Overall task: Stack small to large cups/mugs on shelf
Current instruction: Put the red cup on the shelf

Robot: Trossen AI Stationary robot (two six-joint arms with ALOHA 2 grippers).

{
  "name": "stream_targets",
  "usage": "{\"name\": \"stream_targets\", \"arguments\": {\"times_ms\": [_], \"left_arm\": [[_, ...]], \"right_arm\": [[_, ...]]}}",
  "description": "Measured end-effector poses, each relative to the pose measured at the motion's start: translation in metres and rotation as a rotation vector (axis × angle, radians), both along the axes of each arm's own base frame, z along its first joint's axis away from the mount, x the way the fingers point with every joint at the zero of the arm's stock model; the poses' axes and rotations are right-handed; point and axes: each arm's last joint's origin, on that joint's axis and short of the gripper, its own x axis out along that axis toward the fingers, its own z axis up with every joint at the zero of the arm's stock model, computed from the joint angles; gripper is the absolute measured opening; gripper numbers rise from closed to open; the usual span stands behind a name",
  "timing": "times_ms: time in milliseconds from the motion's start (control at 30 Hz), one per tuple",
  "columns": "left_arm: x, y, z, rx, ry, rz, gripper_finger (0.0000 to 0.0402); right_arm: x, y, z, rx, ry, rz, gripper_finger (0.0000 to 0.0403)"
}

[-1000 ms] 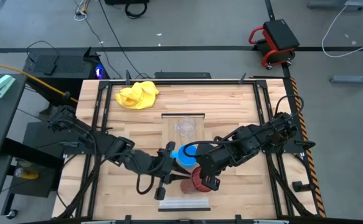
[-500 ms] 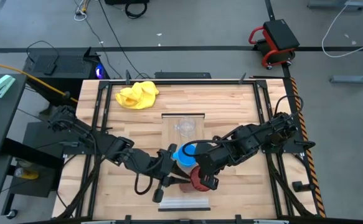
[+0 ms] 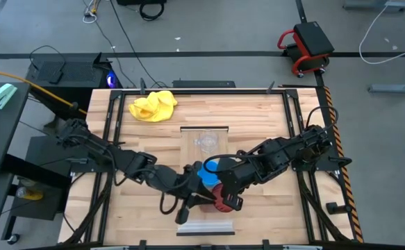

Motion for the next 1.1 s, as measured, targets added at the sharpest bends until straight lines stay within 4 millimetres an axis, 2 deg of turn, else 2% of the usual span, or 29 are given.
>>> {"name": "stream_targets", "arguments": {"times_ms": [767,1100], "left_arm": [[0.0017,-0.0008,-0.0072,0.000,0.057,0.003,0.0064],[-0.0020,-0.0066,-0.0095,0.005,0.079,-0.012,0.0064]], "right_arm": [[-0.0019,-0.0012,0.0000,-0.012,0.014,0.006,0.0008],[-0.0035,-0.0007,0.0066,0.002,-0.030,0.024,0.0029]]}}
